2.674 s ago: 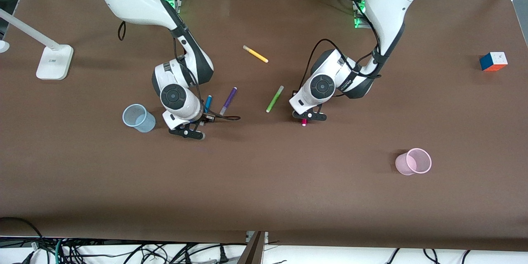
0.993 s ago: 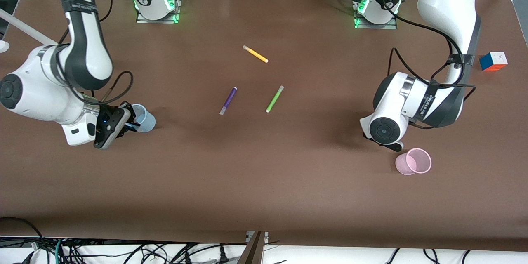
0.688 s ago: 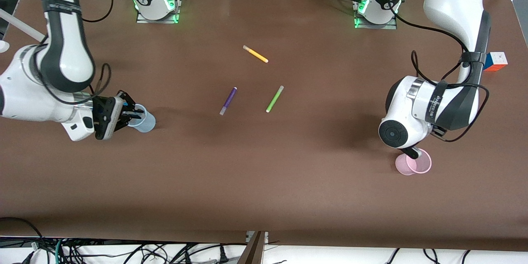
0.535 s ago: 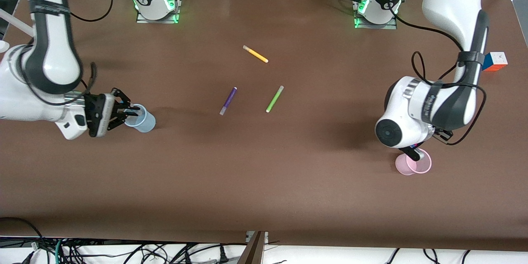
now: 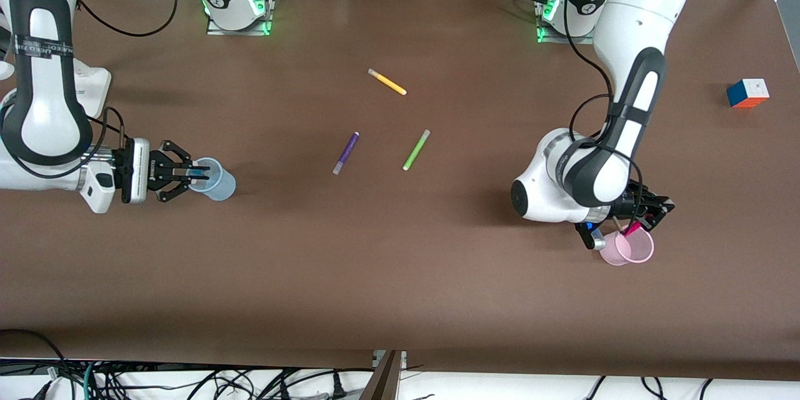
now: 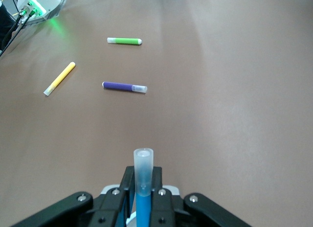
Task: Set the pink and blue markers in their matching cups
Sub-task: 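Lower the blue marker into the blue cup while the left gripper drops pink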
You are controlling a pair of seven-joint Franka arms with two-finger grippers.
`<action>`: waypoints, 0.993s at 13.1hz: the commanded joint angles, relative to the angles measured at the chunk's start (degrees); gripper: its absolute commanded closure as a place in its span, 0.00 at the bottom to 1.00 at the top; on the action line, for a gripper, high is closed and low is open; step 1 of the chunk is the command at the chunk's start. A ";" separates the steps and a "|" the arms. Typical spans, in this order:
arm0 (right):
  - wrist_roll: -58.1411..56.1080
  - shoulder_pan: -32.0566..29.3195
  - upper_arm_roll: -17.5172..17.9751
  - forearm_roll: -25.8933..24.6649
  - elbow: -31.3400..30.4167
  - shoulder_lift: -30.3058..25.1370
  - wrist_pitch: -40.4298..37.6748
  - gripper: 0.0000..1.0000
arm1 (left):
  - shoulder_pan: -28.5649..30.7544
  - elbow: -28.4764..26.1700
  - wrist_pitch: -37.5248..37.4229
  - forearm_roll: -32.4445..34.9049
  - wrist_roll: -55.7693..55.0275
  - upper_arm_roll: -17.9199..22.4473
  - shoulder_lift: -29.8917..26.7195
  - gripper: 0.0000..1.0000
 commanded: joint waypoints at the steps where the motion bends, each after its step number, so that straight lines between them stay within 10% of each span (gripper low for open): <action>1: -4.16 -1.61 0.31 4.03 -0.16 1.41 -2.20 1.00 | 0.02 5.06 -0.78 2.89 2.16 0.39 4.16 1.00; 4: -5.84 -2.41 0.31 5.01 -0.25 1.85 -3.61 1.00 | -0.42 6.39 -0.69 2.89 2.25 0.48 6.45 0.95; 6: -5.93 -3.02 0.31 5.10 -1.04 2.12 -4.76 1.00 | -0.33 6.66 -0.69 2.46 2.52 0.39 6.11 0.26; 10: -6.81 -4.25 0.31 5.18 -2.18 2.12 -5.55 1.00 | 0.36 7.62 -0.95 -0.86 6.02 -0.22 3.66 0.03; 11: -6.29 -4.34 0.31 5.18 -2.10 2.12 -5.64 0.80 | 0.72 8.50 -0.95 -5.24 6.73 -0.05 2.08 0.02; 12: -5.76 -4.52 0.31 5.18 -1.75 2.03 -5.99 0.02 | 1.85 11.55 -0.95 -10.85 7.34 -0.14 1.11 0.01; 13: -4.19 -4.61 0.31 5.18 -1.14 1.94 -6.17 0.00 | 2.47 14.45 -0.95 -18.30 7.18 -0.05 0.14 0.00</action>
